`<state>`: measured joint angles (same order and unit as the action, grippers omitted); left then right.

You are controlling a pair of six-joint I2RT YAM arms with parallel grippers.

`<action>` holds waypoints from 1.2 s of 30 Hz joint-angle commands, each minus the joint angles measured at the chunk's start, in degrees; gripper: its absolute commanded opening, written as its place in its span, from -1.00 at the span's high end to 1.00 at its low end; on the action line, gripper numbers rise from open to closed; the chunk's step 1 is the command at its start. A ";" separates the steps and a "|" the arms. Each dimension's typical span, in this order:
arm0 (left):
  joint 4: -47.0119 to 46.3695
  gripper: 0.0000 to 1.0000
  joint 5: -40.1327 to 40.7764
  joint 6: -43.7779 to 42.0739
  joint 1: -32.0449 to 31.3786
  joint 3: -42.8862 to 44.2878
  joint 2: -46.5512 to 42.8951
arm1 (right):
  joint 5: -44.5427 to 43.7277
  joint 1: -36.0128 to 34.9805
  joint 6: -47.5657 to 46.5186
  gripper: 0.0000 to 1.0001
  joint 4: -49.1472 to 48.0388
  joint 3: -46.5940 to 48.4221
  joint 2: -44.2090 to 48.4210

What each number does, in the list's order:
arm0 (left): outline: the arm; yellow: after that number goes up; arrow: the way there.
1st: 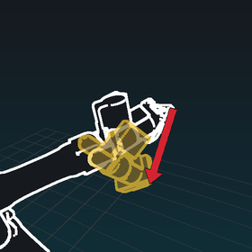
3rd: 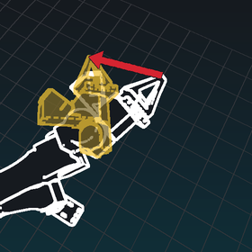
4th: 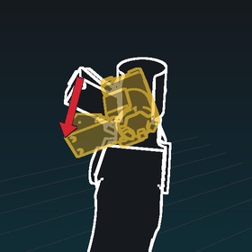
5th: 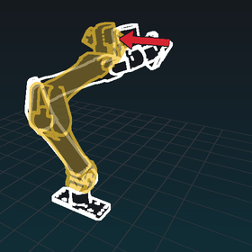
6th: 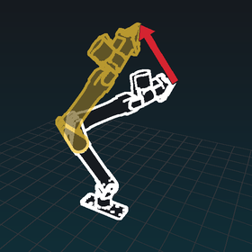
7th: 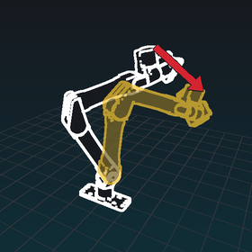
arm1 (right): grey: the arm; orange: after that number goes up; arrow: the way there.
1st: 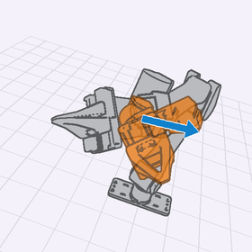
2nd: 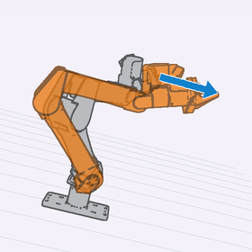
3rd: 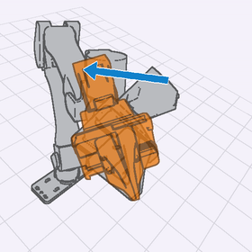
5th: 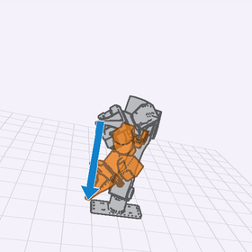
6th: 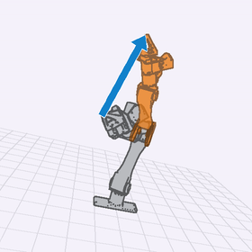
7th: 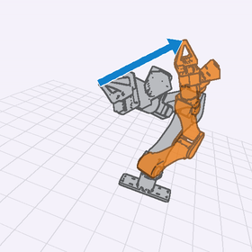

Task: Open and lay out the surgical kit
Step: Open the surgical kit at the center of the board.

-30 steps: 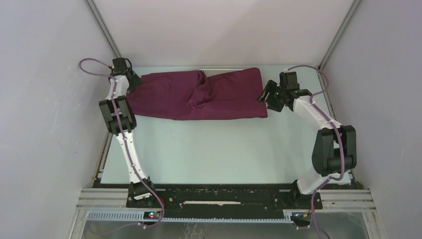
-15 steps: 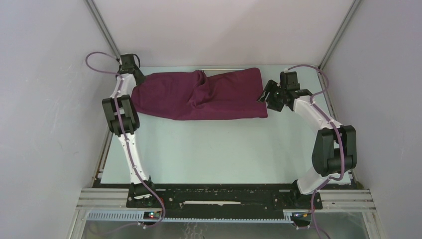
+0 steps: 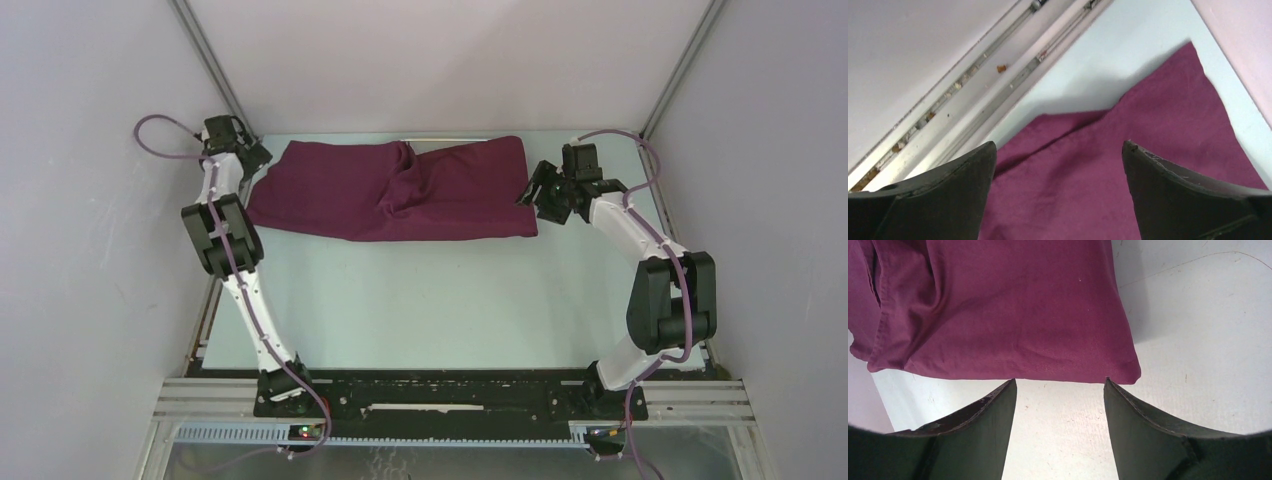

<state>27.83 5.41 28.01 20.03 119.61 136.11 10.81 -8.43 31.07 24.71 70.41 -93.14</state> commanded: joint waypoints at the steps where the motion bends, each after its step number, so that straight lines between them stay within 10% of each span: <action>1: -2.26 -1.00 2.43 -0.57 -0.73 -4.85 -9.28 | -0.94 -0.75 -1.19 -0.45 -0.34 0.05 1.60; 13: -5.78 -0.85 6.61 5.36 0.12 -30.78 -23.71 | -1.38 -2.57 -0.97 -0.44 0.44 -0.09 2.22; 32: -5.03 -0.19 9.66 19.24 1.36 -36.76 -21.53 | -0.40 -2.07 -1.40 -0.43 -1.07 -2.09 2.08; 36: -4.93 -0.33 12.01 21.38 1.30 -38.73 -23.15 | -0.29 -1.60 -1.53 -0.43 -0.94 -2.05 2.34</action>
<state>23.05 13.17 44.91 20.51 83.24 115.15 10.44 -10.50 30.72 25.32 68.49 -92.25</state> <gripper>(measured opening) 0.617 0.716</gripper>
